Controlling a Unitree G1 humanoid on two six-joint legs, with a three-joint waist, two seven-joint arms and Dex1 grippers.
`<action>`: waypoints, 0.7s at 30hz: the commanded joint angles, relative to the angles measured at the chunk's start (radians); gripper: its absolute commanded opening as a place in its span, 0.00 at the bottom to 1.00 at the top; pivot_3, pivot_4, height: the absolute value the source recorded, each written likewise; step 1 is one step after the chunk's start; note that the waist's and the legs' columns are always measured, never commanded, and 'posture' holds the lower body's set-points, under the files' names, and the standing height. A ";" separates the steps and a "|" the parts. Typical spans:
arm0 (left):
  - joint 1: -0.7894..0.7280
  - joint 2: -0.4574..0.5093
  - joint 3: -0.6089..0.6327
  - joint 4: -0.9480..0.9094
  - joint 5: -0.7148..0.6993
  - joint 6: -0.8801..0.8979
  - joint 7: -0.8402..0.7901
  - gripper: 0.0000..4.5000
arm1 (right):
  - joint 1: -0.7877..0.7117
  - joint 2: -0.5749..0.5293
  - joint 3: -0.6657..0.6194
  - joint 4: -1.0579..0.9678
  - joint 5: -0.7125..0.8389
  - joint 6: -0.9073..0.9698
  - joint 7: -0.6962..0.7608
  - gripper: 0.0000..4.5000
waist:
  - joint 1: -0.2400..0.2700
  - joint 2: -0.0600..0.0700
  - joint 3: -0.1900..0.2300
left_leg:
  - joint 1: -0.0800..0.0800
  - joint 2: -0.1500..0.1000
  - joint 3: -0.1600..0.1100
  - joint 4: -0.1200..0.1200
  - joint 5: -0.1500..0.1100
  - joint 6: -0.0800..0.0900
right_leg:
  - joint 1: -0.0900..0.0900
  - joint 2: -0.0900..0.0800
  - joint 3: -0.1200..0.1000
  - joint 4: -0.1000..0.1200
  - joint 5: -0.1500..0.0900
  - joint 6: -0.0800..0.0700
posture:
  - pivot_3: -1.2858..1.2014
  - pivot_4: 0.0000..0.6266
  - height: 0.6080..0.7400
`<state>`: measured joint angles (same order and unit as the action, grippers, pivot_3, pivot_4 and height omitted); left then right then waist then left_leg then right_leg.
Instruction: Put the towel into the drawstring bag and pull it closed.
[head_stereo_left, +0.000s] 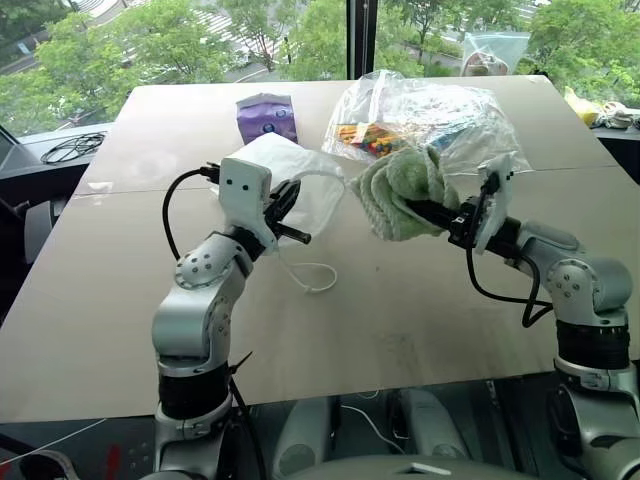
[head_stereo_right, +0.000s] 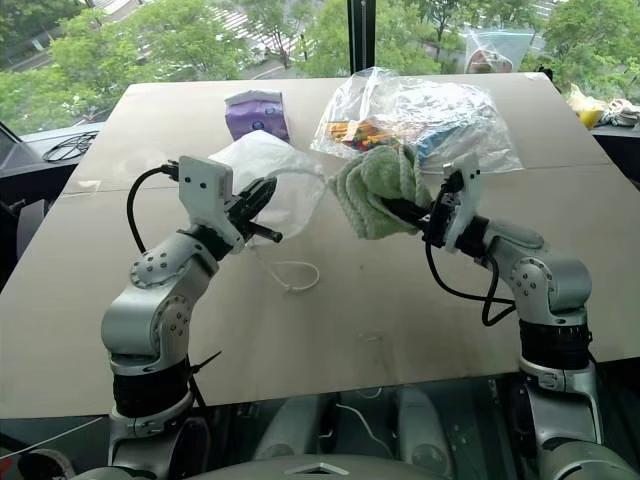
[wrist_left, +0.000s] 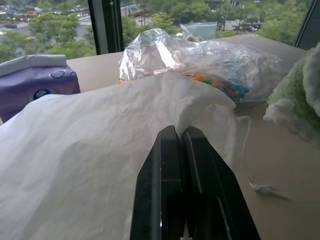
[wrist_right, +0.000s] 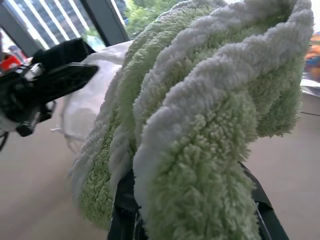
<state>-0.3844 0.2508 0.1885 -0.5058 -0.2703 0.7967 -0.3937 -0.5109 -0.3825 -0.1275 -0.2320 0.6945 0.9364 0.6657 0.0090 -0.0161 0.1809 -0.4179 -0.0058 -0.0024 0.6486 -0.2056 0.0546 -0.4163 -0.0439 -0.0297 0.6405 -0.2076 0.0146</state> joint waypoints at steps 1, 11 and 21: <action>-0.046 -0.003 0.069 -0.065 -0.143 0.077 -0.006 0.00 | 0.019 -0.014 0.044 -0.105 0.044 0.017 0.018 0.07 | 0.004 0.000 0.000 | 0.000 0.000 0.000 0.000 0.000 0.000 | 0.000 -0.001 0.000 0.000 0.000 0.000 | 0.52 0.24 1.00; -0.056 0.098 0.031 -0.063 -0.261 0.165 -0.022 0.00 | 0.061 -0.135 0.208 -0.255 -0.020 -0.084 0.124 0.07 | 0.003 -0.001 0.001 | 0.000 -0.001 0.000 0.000 0.000 0.000 | 0.000 -0.001 -0.001 0.000 0.000 0.000 | 0.52 0.24 1.00; -0.022 0.193 -0.074 -0.063 -0.297 0.107 -0.119 0.00 | -0.003 -0.207 0.386 -0.231 -0.189 -0.211 0.199 0.07 | 0.003 -0.002 0.002 | 0.000 -0.001 0.000 -0.001 0.000 0.000 | -0.001 -0.001 -0.001 -0.001 0.000 0.000 | 0.52 0.24 1.00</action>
<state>-0.4109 0.4323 0.1259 -0.5339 -0.5515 0.9359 -0.4866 -0.4818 -0.5822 0.2485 -0.4497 0.5228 0.7645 0.8397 0.0117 -0.0178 0.1825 -0.4181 -0.0066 -0.0025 0.6476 -0.2056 0.0543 -0.4171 -0.0452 -0.0305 0.6393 -0.2079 0.0148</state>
